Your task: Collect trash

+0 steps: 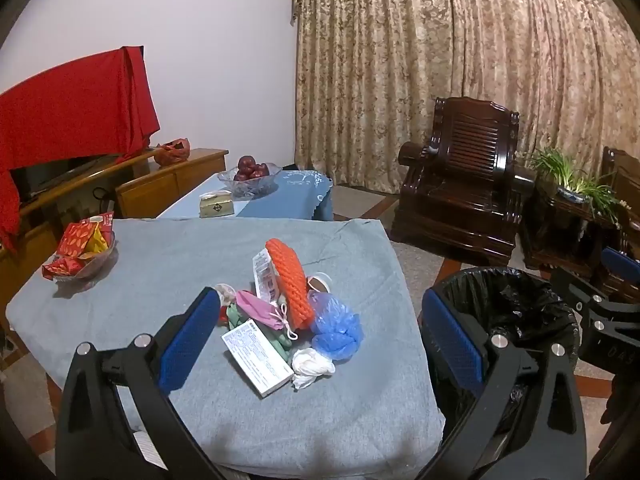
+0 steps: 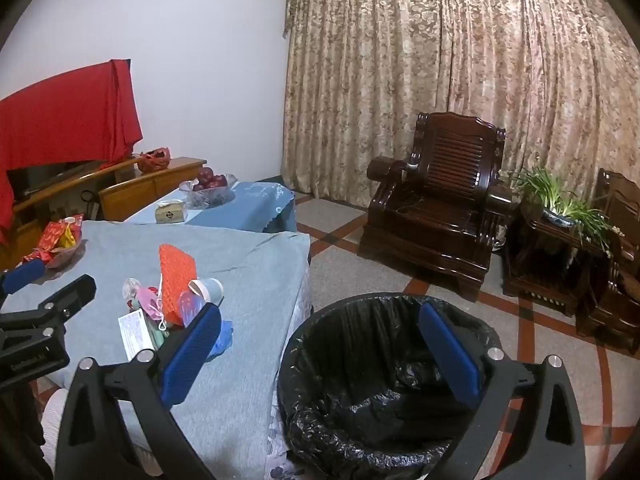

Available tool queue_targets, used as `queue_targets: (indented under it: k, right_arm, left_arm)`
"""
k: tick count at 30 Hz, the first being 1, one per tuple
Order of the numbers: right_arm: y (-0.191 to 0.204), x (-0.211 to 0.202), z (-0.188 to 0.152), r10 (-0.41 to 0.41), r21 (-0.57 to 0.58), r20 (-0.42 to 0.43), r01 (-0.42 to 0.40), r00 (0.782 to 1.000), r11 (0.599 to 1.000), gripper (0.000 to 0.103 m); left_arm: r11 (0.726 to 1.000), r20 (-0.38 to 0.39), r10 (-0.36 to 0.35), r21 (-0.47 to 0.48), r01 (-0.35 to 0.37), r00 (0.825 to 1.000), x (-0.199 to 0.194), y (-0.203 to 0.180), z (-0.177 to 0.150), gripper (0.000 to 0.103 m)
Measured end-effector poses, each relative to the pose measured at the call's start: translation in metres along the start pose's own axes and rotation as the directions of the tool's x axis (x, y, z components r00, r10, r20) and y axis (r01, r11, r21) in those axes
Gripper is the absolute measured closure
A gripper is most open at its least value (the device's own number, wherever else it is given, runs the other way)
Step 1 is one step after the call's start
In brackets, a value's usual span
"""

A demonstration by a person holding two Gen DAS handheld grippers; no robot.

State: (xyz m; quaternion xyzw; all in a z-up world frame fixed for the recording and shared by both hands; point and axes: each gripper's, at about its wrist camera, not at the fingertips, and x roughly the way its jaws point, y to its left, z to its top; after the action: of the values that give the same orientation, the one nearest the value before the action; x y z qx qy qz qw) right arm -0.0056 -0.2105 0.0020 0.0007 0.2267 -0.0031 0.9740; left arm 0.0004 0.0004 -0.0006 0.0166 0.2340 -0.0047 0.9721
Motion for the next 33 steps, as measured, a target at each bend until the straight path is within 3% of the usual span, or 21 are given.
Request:
queue_targets:
  k: [33]
  right_arm:
    - [0.0024, 0.0012, -0.0022, -0.005, -0.006, -0.002, 0.005, 1.0, 1.0, 0.006]
  left_arm:
    - [1.0, 0.001, -0.001, -0.002, 0.001, 1.0, -0.0006, 0.0013, 0.002, 0.005]
